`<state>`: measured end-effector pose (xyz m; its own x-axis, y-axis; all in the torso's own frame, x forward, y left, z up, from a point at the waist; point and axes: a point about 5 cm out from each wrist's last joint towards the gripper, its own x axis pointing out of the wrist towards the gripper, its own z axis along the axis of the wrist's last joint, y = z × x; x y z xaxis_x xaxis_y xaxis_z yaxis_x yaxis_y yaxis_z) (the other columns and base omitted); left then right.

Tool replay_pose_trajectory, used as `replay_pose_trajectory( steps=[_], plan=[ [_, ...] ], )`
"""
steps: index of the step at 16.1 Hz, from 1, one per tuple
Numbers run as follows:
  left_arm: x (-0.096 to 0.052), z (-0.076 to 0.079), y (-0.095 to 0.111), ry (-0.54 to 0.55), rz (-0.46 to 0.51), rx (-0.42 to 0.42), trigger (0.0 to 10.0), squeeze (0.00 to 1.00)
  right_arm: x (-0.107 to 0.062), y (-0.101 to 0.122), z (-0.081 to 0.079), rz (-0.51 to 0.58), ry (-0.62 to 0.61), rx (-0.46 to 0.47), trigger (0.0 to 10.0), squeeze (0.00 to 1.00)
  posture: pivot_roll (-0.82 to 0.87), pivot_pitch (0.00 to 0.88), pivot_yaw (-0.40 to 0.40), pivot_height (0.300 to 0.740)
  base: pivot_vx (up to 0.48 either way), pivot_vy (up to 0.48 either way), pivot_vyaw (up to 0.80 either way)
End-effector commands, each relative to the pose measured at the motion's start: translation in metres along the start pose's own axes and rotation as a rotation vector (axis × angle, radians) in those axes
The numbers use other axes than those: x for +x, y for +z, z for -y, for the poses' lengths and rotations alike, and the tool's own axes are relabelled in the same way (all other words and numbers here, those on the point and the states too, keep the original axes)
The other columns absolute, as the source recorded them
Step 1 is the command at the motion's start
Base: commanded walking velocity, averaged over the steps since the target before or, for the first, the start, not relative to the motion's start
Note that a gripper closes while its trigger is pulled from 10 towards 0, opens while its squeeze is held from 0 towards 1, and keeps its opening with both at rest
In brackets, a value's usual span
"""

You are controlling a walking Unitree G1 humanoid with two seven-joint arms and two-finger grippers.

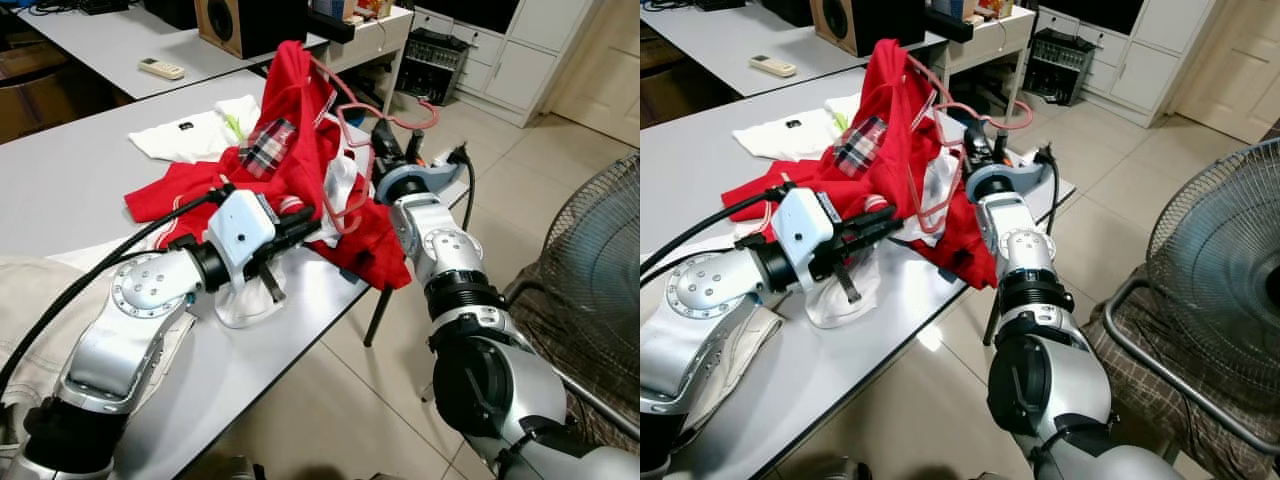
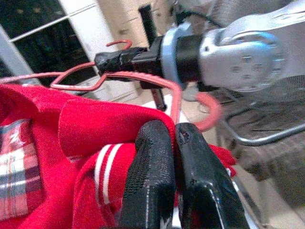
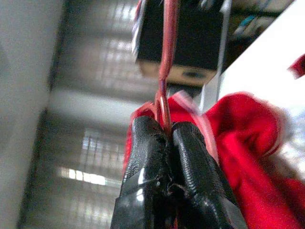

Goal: Hang hanger

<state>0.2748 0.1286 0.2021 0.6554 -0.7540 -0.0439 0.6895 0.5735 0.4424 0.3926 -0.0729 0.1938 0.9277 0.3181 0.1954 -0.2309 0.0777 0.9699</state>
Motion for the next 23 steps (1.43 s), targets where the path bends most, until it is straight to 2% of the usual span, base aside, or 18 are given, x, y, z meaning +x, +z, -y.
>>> replay_pose_trajectory(
  steps=[1,2,3,5,6,7,8,9,11,12,13,14,15,17,18,19,21,23],
  plan=[
    [0.004,-0.011,0.0,0.108,-0.019,0.038,0.0,0.0,-0.002,-0.005,-0.015,-0.098,0.087,-0.185,10.0,0.0,0.05,0.0,-0.067,0.74,0.0,0.0,0.0],
    [0.003,-0.022,-0.001,0.179,-0.026,0.051,0.0,0.0,-0.008,-0.005,-0.014,-0.132,0.094,-0.244,10.0,0.0,0.05,0.0,-0.067,0.74,0.0,0.0,0.0],
    [-0.005,-0.054,0.001,0.346,-0.033,0.097,0.0,0.0,-0.029,0.004,-0.01,-0.197,0.116,-0.342,10.0,0.0,0.03,0.0,-0.056,0.74,0.0,0.0,0.0],
    [-0.007,-0.084,0.002,0.457,-0.033,0.11,0.0,0.0,-0.031,0.02,-0.009,-0.185,0.108,-0.421,10.0,0.0,-0.01,0.0,-0.033,0.74,0.0,0.0,0.0],
    [-0.006,-0.09,0.003,0.471,-0.03,0.112,0.0,0.0,-0.029,0.024,-0.008,-0.177,0.096,-0.435,10.0,0.0,-0.01,0.0,-0.032,0.74,0.0,0.0,0.0],
    [-0.002,-0.113,0.021,0.528,0.018,0.176,0.0,0.0,-0.015,0.034,-0.024,-0.137,0.138,-0.501,10.0,0.0,-0.03,0.0,-0.028,0.74,0.0,0.0,0.0],
    [-0.006,-0.134,0.044,0.597,0.074,0.25,0.0,0.0,-0.006,0.043,-0.056,-0.08,0.275,-0.447,10.0,0.0,-0.03,0.0,-0.03,0.74,0.0,0.0,0.0],
    [-0.016,-0.153,0.067,0.682,0.136,0.33,0.0,0.0,-0.01,0.051,-0.088,-0.037,0.447,-0.377,10.0,0.0,-0.04,0.0,-0.033,0.74,0.0,0.0,0.0],
    [-0.039,-0.162,0.115,0.746,0.329,0.531,0.0,0.0,-0.029,0.063,-0.115,0.016,0.635,-0.363,10.0,0.0,-0.03,0.0,-0.043,0.74,0.0,0.0,0.0],
    [-0.045,-0.16,0.126,0.74,0.371,0.594,0.0,0.0,-0.033,0.066,-0.112,0.019,0.634,-0.379,10.0,0.0,-0.03,0.0,-0.046,0.74,0.0,0.0,0.0],
    [-0.05,-0.152,0.135,0.686,0.42,0.651,0.0,0.0,-0.038,0.067,-0.08,-0.002,0.501,-0.437,10.0,0.0,-0.01,0.0,-0.061,0.74,0.0,0.0,0.0],
    [-0.043,-0.139,0.114,0.597,0.39,0.568,0.0,0.0,-0.045,0.062,-0.051,-0.04,0.382,-0.488,10.0,0.0,0.0,0.0,-0.072,0.74,0.0,0.0,0.0],
    [-0.031,-0.12,0.075,0.496,0.277,0.433,0.0,0.0,-0.057,0.054,-0.033,-0.081,0.318,-0.538,10.0,0.0,0.0,0.0,-0.075,0.74,0.0,0.0,0.0],
    [-0.019,-0.084,0.019,0.345,0.083,0.262,0.0,0.0,-0.075,0.047,-0.021,-0.128,0.279,-0.584,10.0,0.0,-0.01,0.0,-0.078,0.74,0.0,0.0,0.0],
    [-0.019,-0.054,-0.019,0.256,-0.064,0.202,0.0,0.0,-0.09,0.044,-0.014,-0.157,0.244,-0.599,10.0,0.0,-0.01,0.0,-0.077,0.74,0.0,0.0,0.0],
    [-0.029,-0.04,-0.047,0.264,-0.179,0.165,0.0,0.0,-0.105,0.042,-0.006,-0.183,0.207,-0.639,10.0,0.0,-0.02,0.0,-0.076,0.74,0.0,0.0,0.0],
    [-0.047,-0.041,-0.071,0.321,-0.314,0.173,0.0,0.0,-0.122,0.044,0.004,-0.185,0.147,-0.671,10.0,0.0,-0.03,0.0,-0.079,0.74,0.0,0.0,0.0],
    [-0.074,-0.065,-0.078,0.464,-0.442,0.194,0.0,0.0,-0.143,0.044,0.013,-0.184,0.071,-0.733,10.0,0.0,-0.04,0.0,-0.071,0.74,0.0,0.0,0.0]
  ],
)
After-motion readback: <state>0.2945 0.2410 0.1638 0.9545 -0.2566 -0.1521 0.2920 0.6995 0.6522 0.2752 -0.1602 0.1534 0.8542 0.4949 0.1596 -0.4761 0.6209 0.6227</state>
